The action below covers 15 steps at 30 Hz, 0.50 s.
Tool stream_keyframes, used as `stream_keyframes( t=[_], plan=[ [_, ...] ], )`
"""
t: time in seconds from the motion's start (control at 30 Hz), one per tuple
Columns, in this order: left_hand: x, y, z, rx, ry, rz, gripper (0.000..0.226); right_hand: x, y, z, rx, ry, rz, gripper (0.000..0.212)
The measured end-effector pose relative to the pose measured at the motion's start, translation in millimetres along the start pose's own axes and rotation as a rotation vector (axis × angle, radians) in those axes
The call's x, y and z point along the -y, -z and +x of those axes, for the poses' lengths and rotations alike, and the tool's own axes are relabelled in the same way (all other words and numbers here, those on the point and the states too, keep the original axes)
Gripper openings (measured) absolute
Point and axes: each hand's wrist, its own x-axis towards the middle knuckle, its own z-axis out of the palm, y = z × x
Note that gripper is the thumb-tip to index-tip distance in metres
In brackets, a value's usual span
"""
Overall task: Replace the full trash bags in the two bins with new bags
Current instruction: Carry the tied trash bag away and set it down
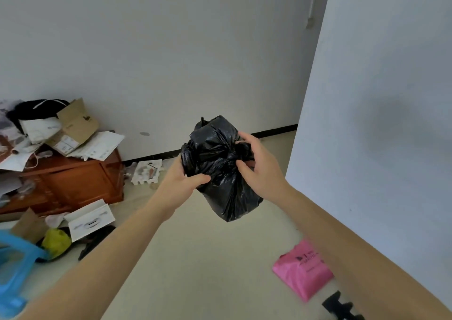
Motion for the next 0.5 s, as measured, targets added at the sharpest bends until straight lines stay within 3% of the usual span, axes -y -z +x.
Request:
stream_keyframes(
  t=[0.1,0.27,0.37,0.5],
  plan=[
    [7,11,87,0.031,0.016,0.039,0.061,-35,-8,82,0.043,-0.037,-0.031,0.072],
    [15,59,206,0.061,-0.096,0.132,0.113,-60,-21,209,0.147,0.001,-0.103,0.099],
    [34,92,288,0.0,-0.166,0.211,0.13,-90,-40,287,0.234,0.025,-0.206,0.114],
    [62,119,412,-0.003,-0.252,0.317,0.135,-155,-70,394,0.053,0.05,-0.419,0.084]
  ],
)
